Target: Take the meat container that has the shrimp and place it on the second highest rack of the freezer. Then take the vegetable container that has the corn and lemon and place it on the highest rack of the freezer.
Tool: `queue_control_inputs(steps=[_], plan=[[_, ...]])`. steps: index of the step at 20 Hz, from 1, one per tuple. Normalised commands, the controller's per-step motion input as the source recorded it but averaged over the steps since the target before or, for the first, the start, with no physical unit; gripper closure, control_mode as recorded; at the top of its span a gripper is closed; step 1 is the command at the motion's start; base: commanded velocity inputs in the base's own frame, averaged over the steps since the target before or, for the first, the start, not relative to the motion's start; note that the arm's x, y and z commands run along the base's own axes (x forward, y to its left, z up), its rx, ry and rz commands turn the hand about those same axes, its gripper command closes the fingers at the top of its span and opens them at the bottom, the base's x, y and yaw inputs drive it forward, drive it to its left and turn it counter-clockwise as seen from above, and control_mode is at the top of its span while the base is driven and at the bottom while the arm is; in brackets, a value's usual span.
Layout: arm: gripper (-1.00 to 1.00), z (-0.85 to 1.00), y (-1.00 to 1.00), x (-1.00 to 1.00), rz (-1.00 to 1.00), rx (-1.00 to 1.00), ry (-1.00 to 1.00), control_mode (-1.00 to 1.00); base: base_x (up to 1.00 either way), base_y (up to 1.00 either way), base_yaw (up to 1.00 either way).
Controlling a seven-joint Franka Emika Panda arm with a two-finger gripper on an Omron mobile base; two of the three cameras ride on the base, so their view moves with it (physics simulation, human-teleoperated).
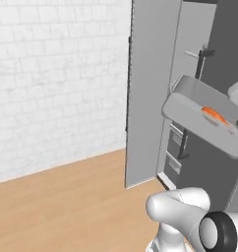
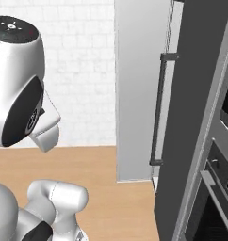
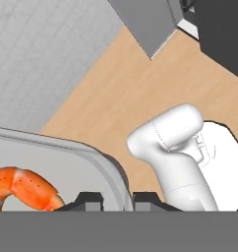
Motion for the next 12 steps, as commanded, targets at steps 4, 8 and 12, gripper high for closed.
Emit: queue_control_inputs(steps=[4,8,12], plan=[[1.0,0.0,0.0,0.0,0.0,0.0,0.0,1.0,0.97,0.48,-0.08],[1.0,0.0,0.0,0.0,0.0,0.0,0.0,1.0,0.87,0.42,-0.13],[1.0,0.0,0.0,0.0,0.0,0.0,0.0,1.0,0.65,0.37,-0.3]])
